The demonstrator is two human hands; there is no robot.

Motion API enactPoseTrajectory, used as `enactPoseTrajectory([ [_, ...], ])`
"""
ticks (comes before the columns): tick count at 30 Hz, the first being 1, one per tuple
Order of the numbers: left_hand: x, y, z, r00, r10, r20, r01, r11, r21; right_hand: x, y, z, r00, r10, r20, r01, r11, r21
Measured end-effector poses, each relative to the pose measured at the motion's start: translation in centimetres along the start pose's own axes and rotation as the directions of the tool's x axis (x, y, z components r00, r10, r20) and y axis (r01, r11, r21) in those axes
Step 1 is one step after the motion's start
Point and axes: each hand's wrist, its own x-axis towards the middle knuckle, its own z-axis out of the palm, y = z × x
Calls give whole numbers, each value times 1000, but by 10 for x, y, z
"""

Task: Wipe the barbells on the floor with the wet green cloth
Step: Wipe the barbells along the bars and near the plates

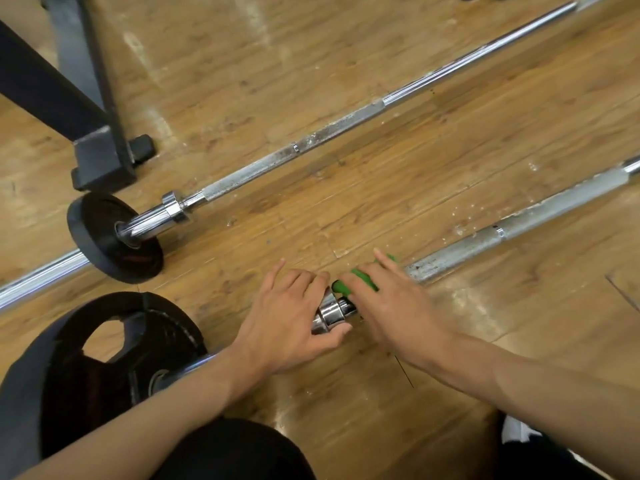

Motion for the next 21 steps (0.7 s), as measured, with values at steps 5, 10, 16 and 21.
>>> enactPoseTrajectory([
  [5,4,0,-5,1000,-24,-10,24,1000,-6,-2,74,-29,993,47,-111,-62,989,-135],
  [10,4,-3,-4,999,-37,-10,37,999,6,-11,92,-45,967,213,-137,-228,968,-106],
  [16,2,-8,-4,998,-56,4,56,998,16,11,-5,-10,999,39,-20,-38,999,25],
  [21,5,-6,-5,998,-58,-6,58,998,20,10,24,-16,999,-41,-27,41,999,-26],
])
